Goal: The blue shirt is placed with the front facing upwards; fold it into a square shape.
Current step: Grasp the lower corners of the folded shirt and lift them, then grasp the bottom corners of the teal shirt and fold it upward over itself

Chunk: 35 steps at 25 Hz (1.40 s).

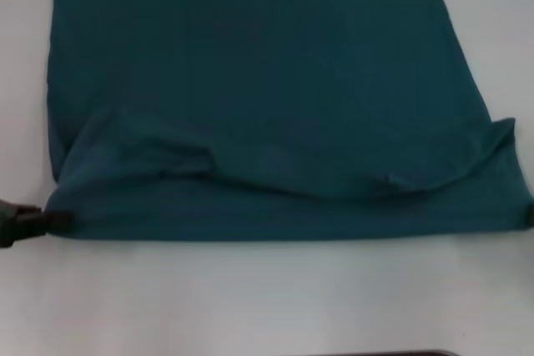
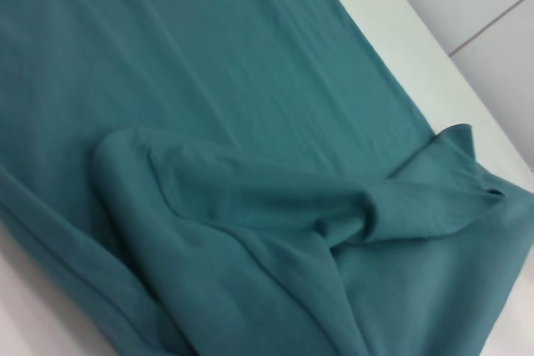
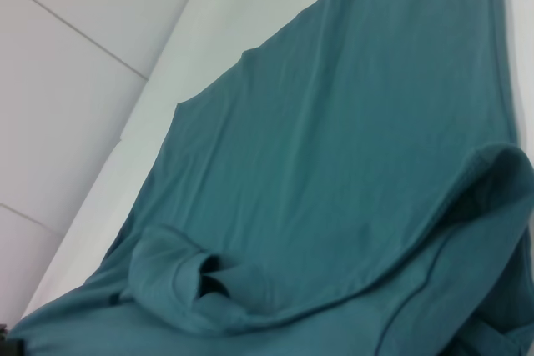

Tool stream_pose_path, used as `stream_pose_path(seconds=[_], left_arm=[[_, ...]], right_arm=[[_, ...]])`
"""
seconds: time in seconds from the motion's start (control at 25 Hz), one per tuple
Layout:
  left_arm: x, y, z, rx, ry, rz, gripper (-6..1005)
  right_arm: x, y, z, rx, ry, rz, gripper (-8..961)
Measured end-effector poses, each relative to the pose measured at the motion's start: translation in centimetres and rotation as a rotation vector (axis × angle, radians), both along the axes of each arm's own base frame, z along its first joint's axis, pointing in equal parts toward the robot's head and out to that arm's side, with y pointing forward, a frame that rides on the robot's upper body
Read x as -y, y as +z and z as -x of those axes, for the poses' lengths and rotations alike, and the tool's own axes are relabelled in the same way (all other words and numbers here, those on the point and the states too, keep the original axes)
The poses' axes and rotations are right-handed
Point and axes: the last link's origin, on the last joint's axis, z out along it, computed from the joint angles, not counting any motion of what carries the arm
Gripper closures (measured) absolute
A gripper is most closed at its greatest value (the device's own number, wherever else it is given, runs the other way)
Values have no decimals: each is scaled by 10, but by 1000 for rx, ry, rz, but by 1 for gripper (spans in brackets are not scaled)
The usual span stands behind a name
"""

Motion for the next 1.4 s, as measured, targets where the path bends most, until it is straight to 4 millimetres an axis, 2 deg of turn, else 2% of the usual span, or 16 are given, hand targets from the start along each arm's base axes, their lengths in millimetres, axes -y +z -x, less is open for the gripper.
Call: stream_pose_path(seconds=[0.28, 0.72, 1.04, 1.4], left_arm=[[20, 6, 2, 35, -3, 30, 973], [46, 5, 16, 33, 45, 45, 972], [46, 3, 18, 24, 37, 49, 971], [43, 3, 17, 16, 30, 41, 972]], right_arm=[[22, -4, 0, -21, 8, 8, 932], [38, -14, -1, -42, -12, 31, 931], [47, -17, -3, -29, -6, 39, 931], [49, -14, 0, -48, 15, 16, 931]])
